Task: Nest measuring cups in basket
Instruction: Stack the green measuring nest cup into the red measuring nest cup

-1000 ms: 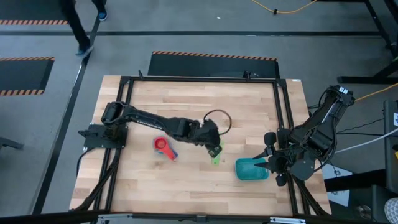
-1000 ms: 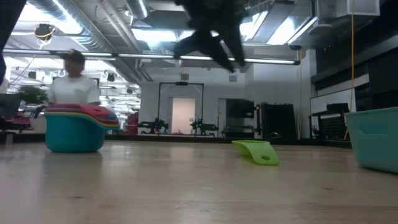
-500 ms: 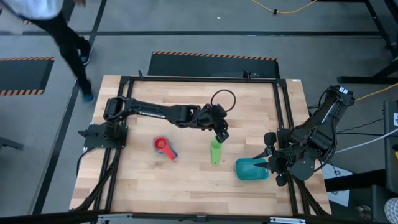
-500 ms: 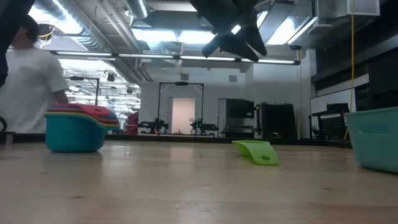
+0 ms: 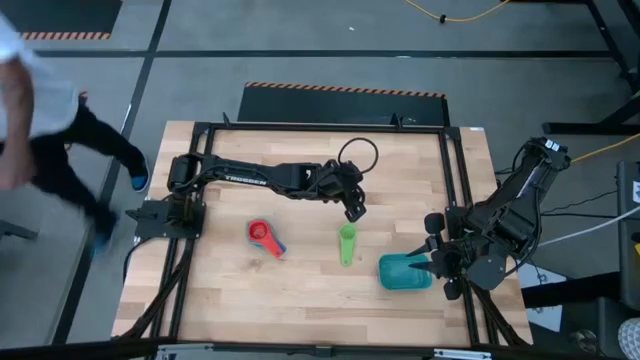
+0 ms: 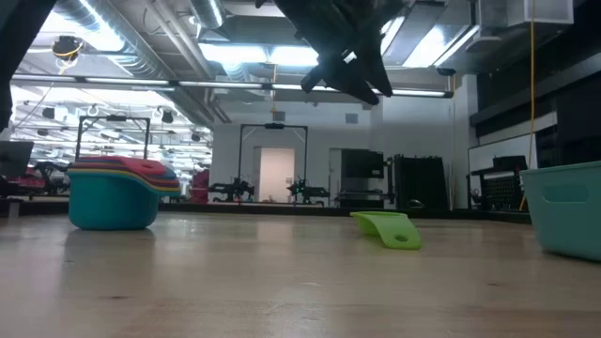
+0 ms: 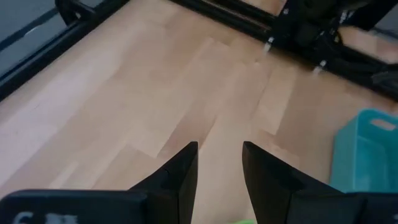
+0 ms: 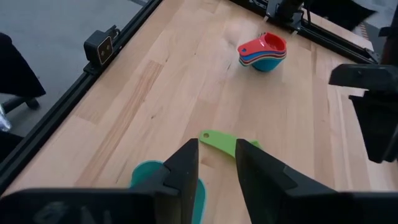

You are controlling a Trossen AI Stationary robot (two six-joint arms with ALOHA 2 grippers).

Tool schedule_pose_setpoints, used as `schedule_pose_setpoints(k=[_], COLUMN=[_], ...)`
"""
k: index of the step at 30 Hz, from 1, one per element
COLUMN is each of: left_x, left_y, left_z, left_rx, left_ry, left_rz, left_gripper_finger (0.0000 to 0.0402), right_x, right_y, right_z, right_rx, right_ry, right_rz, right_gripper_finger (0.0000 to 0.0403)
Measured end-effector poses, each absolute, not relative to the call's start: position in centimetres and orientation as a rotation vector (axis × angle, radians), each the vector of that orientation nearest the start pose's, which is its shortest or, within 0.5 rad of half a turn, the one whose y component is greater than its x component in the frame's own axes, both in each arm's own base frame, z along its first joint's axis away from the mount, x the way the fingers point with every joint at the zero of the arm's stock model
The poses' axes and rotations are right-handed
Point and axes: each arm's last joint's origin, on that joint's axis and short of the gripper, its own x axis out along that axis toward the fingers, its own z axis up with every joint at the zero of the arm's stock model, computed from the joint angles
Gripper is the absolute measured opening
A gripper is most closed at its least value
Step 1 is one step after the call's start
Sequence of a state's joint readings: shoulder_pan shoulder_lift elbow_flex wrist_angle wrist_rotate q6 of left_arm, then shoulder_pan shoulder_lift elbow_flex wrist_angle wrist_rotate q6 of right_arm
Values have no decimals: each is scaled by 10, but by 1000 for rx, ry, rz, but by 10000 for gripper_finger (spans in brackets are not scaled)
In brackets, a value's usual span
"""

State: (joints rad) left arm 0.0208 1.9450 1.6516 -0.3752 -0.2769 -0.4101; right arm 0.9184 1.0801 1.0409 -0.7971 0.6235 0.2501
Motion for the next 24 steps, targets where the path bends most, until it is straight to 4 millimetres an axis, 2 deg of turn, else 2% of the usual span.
schedule_pose_setpoints(k=[7, 11, 19, 24], left_x=[443, 449, 461, 462], left_y=[16, 12, 6, 1], left_z=[256, 227, 182, 177], left_rx=[-299, -323, -367, -407], left_ry=[714, 822, 935, 952], left_rz=[426, 400, 321, 316], left_gripper_finger=[117, 118, 116, 115], right_x=[137, 137, 137, 137], right_y=[152, 153, 153, 153], right_z=[319, 318, 318, 318], right_rx=[-330, -312, -298, -298], right_ry=[634, 648, 650, 650], right_rz=[212, 236, 232, 232], right_gripper_finger=[112, 112, 112, 112])
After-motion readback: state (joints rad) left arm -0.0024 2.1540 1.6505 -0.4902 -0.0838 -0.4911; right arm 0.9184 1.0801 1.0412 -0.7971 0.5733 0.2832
